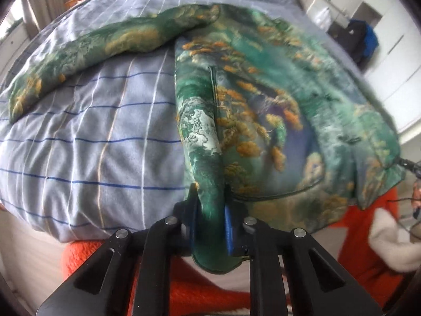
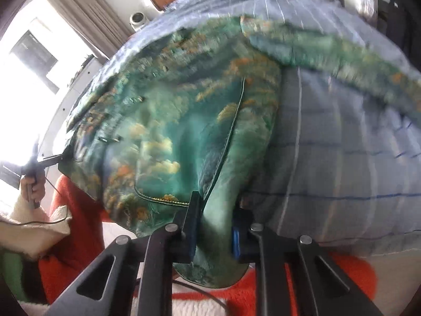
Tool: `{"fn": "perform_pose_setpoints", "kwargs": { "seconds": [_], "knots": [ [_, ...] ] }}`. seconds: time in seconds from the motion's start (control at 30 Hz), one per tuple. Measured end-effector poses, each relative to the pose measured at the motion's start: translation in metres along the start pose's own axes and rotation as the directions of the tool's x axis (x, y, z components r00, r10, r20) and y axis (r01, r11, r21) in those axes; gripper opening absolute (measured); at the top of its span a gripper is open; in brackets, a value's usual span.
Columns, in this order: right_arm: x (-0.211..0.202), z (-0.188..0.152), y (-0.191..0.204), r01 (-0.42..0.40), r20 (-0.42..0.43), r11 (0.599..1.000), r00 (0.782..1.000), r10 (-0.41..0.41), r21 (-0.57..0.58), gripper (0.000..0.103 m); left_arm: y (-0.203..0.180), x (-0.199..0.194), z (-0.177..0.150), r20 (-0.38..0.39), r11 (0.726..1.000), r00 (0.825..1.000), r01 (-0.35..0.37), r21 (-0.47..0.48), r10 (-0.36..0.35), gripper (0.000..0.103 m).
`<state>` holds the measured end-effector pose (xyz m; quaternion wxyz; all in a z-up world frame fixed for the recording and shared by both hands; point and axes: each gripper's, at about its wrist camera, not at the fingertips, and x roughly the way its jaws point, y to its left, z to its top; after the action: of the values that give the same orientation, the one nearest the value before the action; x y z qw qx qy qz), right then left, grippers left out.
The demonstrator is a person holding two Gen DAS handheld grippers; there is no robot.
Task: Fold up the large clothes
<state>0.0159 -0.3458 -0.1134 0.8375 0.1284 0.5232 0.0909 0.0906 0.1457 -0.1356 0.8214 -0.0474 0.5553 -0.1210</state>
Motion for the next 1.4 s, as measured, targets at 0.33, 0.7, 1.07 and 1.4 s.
{"fn": "perform_pose_setpoints", "kwargs": {
  "seconds": [0.33, 0.7, 1.07, 1.4],
  "knots": [
    [0.037, -0.019, -0.023, 0.085, -0.013, 0.990, 0.996, -0.084, 0.111, 0.051, 0.016, 0.016, 0.000, 0.004, 0.993, 0.993, -0.119, -0.016, 0.119, 0.054],
    [-0.041, -0.012, 0.000, 0.209, 0.260, 0.956, 0.930, -0.259, 0.204, 0.071, -0.017, -0.058, 0.017, 0.316, 0.987, 0.935, -0.156, -0.039, 0.160, 0.095],
    [0.038, 0.009, 0.090, 0.178, 0.324, 0.984, 0.930, -0.175, 0.020, 0.073, -0.061, 0.041, 0.013, 0.224, 0.963, 0.940, -0.270, 0.021, 0.259, 0.095],
    [0.086, -0.015, 0.096, 0.221, 0.245, 0.975, 0.947, -0.208, -0.028, 0.076, -0.042, 0.039, -0.014, 0.198, 0.968, 0.948, -0.248, -0.027, 0.249, 0.102]
  ]
}}
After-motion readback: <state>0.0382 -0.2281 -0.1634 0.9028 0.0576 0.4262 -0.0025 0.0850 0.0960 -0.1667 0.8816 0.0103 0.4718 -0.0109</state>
